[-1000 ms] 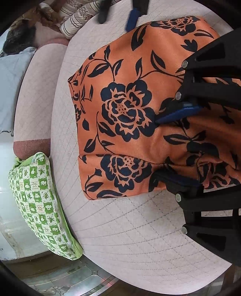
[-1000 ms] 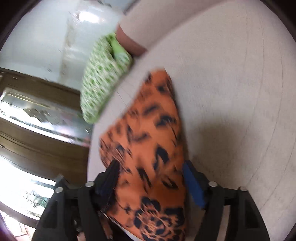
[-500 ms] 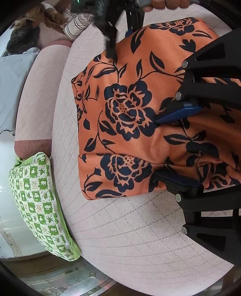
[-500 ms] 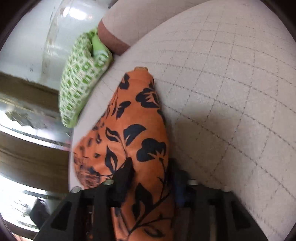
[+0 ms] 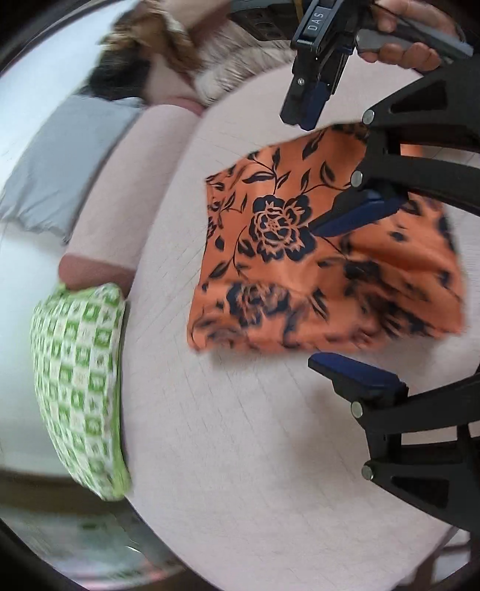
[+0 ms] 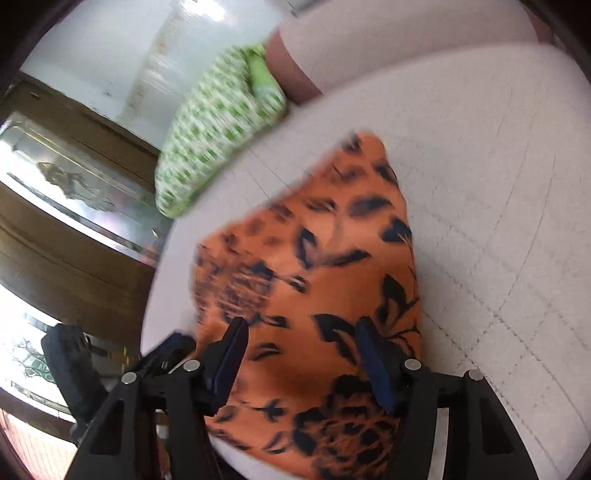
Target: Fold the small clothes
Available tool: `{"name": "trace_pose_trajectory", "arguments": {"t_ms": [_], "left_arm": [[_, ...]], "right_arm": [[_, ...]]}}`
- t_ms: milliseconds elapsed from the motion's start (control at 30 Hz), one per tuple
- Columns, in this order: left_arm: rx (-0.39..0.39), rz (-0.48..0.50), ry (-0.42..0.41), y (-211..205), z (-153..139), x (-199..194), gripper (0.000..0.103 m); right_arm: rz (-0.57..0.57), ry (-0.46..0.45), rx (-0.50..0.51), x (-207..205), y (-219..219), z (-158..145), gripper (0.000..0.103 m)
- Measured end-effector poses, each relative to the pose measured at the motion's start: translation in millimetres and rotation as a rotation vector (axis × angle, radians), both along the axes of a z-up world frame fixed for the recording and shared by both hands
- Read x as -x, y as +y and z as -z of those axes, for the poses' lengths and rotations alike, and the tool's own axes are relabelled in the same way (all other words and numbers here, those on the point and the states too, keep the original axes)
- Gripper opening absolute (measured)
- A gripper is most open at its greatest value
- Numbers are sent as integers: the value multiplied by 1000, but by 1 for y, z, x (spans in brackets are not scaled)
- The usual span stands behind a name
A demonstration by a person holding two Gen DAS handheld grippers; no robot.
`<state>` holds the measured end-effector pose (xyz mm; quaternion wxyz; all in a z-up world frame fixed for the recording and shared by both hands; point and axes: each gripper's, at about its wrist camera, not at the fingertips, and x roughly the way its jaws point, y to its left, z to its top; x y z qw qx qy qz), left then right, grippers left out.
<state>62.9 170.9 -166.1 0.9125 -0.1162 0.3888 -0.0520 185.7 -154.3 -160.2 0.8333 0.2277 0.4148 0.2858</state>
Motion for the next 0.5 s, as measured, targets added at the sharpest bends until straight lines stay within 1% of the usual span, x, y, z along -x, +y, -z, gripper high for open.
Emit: {"name": "trace_pose_trajectory", "arguments": {"t_ms": [33, 67, 100, 133, 167, 200, 233, 267, 300, 333, 367, 400, 433, 500], "left_arm": [[53, -3, 16, 8, 4, 6, 66], [109, -9, 45, 15, 11, 9, 66], [149, -18, 84, 20, 22, 9, 66], [166, -20, 117, 20, 33, 7, 66], [195, -9, 158, 19, 45, 3, 66], [249, -1, 225, 20, 62, -1, 65], [282, -12, 233, 22, 67, -1, 64], [302, -14, 207, 24, 65, 1, 61], [324, 1, 208, 24, 64, 1, 34], [333, 10, 228, 23, 65, -1, 27], [324, 1, 231, 23, 66, -1, 23], [314, -2, 228, 21, 68, 0, 21], [322, -11, 230, 21, 72, 1, 21], [366, -33, 231, 23, 78, 4, 21]], "right_arm": [[-33, -17, 5, 2, 9, -4, 69], [-61, -13, 12, 9, 13, 1, 72], [-75, 11, 32, 8, 17, 12, 76], [-88, 65, 66, 4, 23, 32, 77], [-89, 64, 52, 10, 15, 42, 77], [-80, 43, 43, 13, 13, 40, 77], [-76, 44, 43, 16, 13, 35, 77], [-80, 50, 48, 15, 16, 33, 77], [-85, 55, 58, 16, 17, 32, 77], [-100, 57, 60, 15, 16, 34, 77], [-105, 61, 50, 15, 15, 35, 77], [-103, 66, 38, 11, 14, 37, 77], [-99, 74, 16, 8, 12, 39, 77], [-101, 73, 11, 11, 8, 38, 77]]}}
